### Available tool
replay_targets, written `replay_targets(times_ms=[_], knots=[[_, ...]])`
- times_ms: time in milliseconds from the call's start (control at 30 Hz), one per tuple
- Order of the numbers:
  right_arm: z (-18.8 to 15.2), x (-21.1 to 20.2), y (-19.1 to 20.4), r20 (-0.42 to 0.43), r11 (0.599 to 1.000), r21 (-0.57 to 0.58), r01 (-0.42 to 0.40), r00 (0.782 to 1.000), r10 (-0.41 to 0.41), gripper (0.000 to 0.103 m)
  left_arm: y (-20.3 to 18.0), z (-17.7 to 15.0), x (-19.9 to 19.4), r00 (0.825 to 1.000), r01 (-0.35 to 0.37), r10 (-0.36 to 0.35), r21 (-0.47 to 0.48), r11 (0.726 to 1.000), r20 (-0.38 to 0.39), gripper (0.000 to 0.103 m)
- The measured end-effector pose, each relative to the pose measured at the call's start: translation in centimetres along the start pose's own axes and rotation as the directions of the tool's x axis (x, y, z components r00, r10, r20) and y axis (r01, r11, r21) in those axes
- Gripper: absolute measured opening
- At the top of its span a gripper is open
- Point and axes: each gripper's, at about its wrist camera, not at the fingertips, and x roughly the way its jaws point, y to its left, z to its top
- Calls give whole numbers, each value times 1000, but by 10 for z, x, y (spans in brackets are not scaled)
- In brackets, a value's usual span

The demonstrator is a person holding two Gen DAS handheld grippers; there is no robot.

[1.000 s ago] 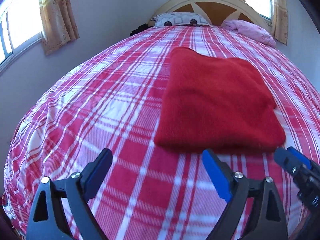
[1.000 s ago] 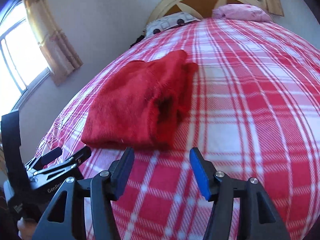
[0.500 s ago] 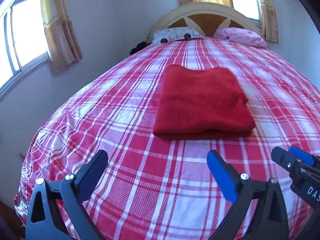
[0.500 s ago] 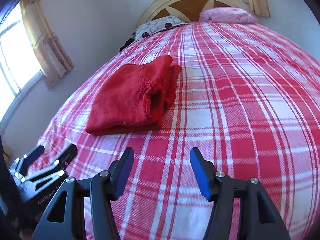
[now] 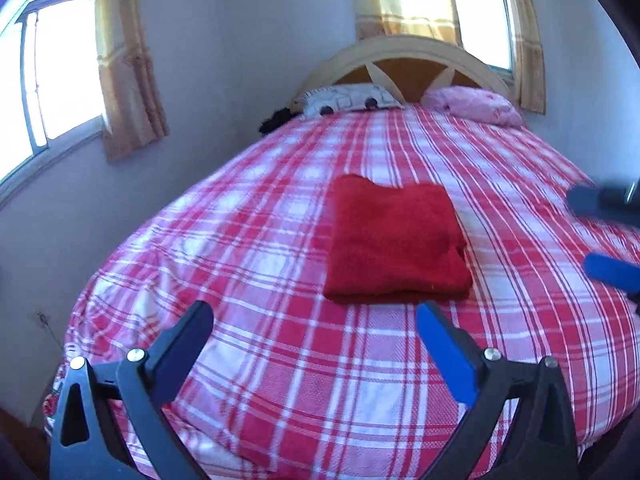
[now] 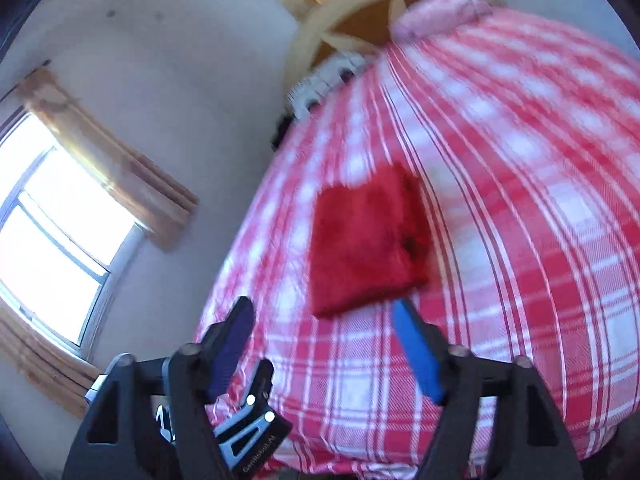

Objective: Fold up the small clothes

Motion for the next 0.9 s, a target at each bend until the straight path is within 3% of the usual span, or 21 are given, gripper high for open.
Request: replay_targets(times_ms=[100, 167, 300, 500, 633, 900], knots=[[-8, -11, 15, 71, 997, -75, 31, 997, -26, 77, 12, 4, -11, 1000, 3, -2, -28, 1000, 24, 103], [-14, -16, 22, 128, 985, -137, 103, 988, -85, 77, 17, 7, -18, 999, 8, -6, -46, 999, 43, 103], [-26, -28, 25, 251, 946, -229, 228, 953, -169, 77, 20, 9, -28, 995, -7, 13, -56, 998, 100, 103], [-37, -51, 34, 429, 870, -351, 345, 885, -178, 81, 14, 9, -43, 985, 17, -8, -53, 998, 174, 103], [-44, -54, 40, 474, 831, -399, 388, 863, -175, 85, 7, 9, -47, 986, 25, -15, -56, 998, 166, 103], [-46, -48, 30, 456, 843, -383, 378, 871, -183, 85, -1, 7, -57, 982, 23, -14, -48, 999, 187, 103]])
